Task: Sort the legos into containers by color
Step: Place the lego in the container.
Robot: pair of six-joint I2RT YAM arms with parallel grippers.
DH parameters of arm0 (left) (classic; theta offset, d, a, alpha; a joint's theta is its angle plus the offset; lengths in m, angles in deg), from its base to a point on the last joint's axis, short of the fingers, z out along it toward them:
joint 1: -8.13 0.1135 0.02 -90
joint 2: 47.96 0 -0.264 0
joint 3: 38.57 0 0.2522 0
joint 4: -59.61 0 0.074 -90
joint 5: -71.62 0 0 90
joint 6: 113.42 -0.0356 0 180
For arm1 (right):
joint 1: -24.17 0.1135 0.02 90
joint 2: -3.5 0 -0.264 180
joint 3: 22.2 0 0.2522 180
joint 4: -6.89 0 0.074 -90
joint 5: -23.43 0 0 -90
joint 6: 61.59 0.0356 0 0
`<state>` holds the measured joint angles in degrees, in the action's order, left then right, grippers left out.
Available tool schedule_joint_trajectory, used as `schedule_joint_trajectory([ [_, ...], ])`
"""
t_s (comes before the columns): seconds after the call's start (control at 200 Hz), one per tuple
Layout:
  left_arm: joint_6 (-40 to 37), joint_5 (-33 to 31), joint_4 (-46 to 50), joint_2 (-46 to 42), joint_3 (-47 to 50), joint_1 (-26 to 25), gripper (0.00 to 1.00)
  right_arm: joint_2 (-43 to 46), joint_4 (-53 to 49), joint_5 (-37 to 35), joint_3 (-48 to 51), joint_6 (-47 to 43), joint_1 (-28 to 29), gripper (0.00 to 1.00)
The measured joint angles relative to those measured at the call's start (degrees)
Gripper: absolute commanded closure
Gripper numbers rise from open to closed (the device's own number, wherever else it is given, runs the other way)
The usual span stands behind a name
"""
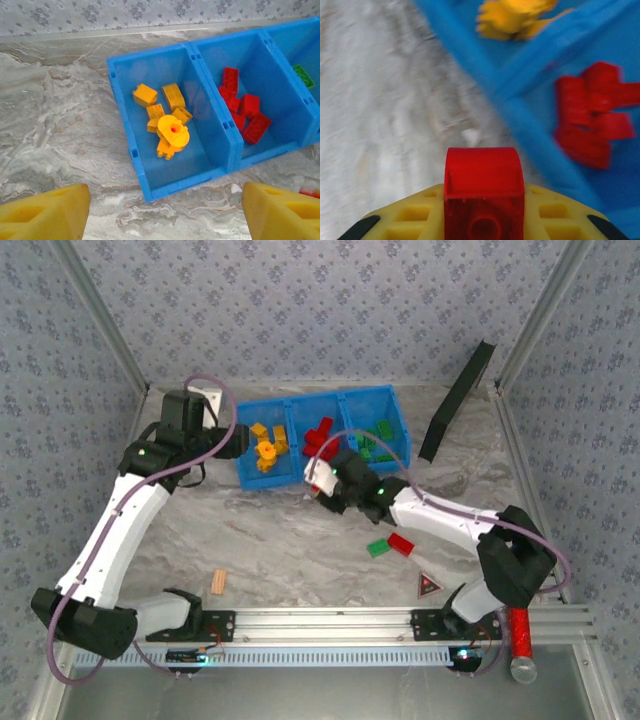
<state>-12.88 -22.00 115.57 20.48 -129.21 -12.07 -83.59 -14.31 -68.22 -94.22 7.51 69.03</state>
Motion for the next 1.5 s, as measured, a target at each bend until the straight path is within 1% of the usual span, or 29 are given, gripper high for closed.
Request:
schedule_joint_trajectory([
  [0.125,-0.44,1.53,-0.35,-2.12,3.34,-1.95,0.15,-3.87,0.37,-0.20,-7.21,-0.76,-5.25,0.79],
  [0.245,-1.07,2.54,-0.26,-3.56,5.18,-3.93,0.15,-9.90,0.42,-0.35,-14.62,-1.57,-8.15,0.79],
  [0.445,-1.57,4.02,0.20,-6.82,7.52,-5.66,0.13,-20.15,0.35,-0.37,-23.37,-2.49,-10.49,0.76],
  [0.6,-2.14,8.94,0.15,-10.82,11.23,-6.84,0.11,-26.23,-0.68,-0.59,-27.52,-2.71,-11.39,0.75],
  [0.715,-2.16,12.35,0.09,-12.63,14.40,-9.35,0.09,-29.22,-1.46,-0.55,-30.29,-2.95,-11.52,0.73],
  [0.93,-2.10,14.43,0.28,-12.20,16.74,-13.81,0.05,-32.39,-2.45,-0.50,-34.49,-3.82,-11.52,0.69],
  [1.184,-3.04,14.80,0.28,-12.02,17.20,-18.40,0.05,-33.24,-4.00,0.13,-35.06,-5.09,-11.52,0.58],
  [1.324,-4.00,14.82,0.37,-10.29,17.03,-20.20,0.05,-33.27,-4.59,0.81,-35.60,-5.73,-11.52,0.48],
  [1.394,-4.22,14.80,0.42,-8.87,16.79,-20.74,0.05,-33.24,-4.70,0.96,-36.02,-6.14,-11.52,0.45],
  [1.499,-5.18,14.82,0.63,-7.10,16.17,-21.79,0.05,-33.24,-4.81,1.01,-36.44,-6.43,-11.54,0.44],
])
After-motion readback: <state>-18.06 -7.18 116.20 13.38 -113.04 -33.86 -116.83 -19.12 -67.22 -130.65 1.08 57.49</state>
